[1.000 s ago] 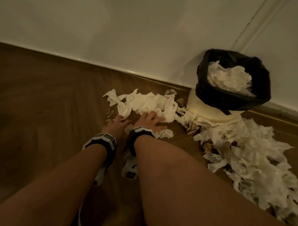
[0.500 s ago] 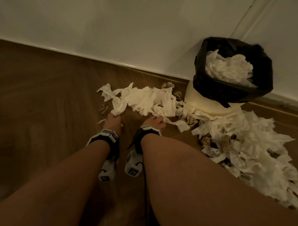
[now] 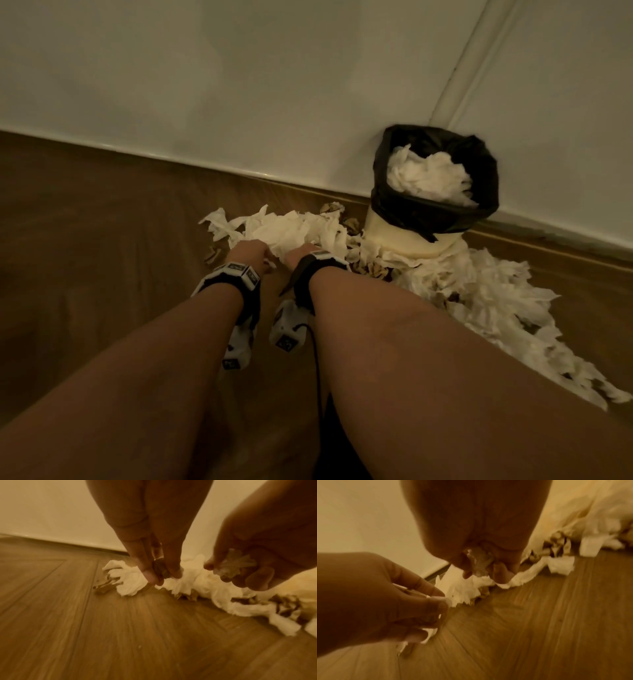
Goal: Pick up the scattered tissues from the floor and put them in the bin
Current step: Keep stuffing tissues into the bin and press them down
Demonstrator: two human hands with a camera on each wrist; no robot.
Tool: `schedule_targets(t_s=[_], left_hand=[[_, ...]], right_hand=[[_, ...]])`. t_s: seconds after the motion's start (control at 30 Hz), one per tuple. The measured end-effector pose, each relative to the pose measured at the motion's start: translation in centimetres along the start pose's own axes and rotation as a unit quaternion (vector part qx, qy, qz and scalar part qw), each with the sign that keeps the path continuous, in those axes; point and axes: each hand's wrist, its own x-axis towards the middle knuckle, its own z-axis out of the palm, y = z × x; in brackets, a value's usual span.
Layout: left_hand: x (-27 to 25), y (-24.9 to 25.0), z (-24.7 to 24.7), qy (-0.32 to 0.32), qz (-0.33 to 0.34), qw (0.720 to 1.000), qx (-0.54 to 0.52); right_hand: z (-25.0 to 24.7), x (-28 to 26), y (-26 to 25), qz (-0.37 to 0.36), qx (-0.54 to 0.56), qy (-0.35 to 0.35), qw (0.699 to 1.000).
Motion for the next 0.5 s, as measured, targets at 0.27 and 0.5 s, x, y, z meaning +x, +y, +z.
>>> schedule_targets(t_s=[0.27,0.5], left_hand=[[-4.1,8.2,-6.2,0.083,0.042,0.994,-0.052],[-7.5,14.3,-10.7,0.152,0.110,0.979,-0.077]], right_hand=[[-7.9,-5.4,0.1,-0.070,0.030,0.050,0.996],[-14.8,-9.5,4.3,-0.031,0.132,0.159,0.978]])
